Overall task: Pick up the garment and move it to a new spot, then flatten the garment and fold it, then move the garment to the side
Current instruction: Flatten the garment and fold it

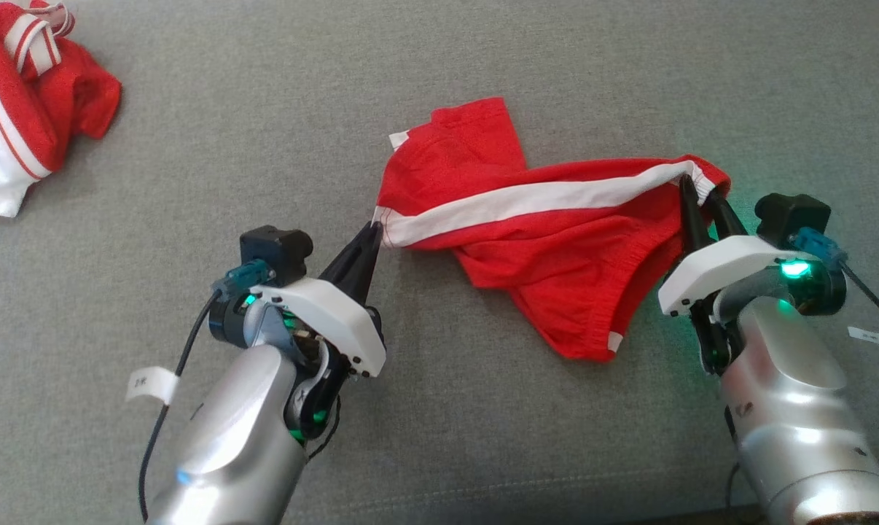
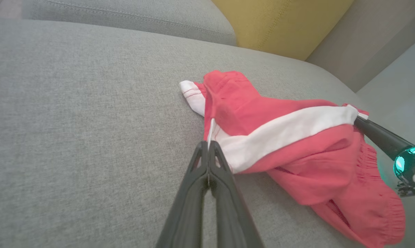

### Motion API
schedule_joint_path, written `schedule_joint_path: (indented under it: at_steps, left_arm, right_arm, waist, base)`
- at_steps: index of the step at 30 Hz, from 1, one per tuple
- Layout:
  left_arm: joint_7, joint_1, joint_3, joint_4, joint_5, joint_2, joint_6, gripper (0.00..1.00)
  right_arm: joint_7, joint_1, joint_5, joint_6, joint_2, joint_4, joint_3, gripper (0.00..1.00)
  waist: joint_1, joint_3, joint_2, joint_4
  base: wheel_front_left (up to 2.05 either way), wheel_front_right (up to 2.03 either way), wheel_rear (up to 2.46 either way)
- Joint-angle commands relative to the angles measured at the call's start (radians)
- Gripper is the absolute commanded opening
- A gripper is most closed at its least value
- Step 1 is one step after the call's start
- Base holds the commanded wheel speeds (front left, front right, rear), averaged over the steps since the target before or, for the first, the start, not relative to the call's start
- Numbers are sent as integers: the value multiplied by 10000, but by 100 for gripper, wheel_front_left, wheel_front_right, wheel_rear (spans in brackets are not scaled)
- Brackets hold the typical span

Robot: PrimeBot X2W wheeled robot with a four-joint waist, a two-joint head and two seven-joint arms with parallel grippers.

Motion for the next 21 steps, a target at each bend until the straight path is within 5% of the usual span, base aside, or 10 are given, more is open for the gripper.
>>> schedule_joint_path:
  at_steps: [1, 2, 4, 13, 21]
  left_arm:
    - [-133, -401, 310, -369, -97, 147, 70, 0]
    - [-144, -397, 318, -385, -108, 156, 84, 0]
    - [-168, -390, 338, -412, -135, 179, 104, 0]
    - [-964, -303, 826, -996, -271, 401, 378, 0]
    - [-1663, 75, 1684, -3159, -406, 811, 852, 0]
  right_arm:
    - [-177, -322, -109, 75, 9, -225, 197, 27]
    - [-183, -333, -144, 75, 9, -260, 189, 24]
    - [-192, -343, -179, 75, 9, -354, 213, 1]
    - [-205, -11, -243, 75, -103, -1766, 871, 0]
    - [57, 763, 632, 75, -1017, -4820, 2218, 0]
  waist:
    - [0, -14, 0, -29]
    - [0, -25, 0, -46]
    - [0, -51, 0, -74]
    - [0, -476, 0, -173]
    - [0, -1322, 0, -280]
  base:
    - [0, 0, 0]
    - [0, 0, 0]
    - [0, 0, 0]
    - [0, 0, 0]
    - [0, 0, 0]
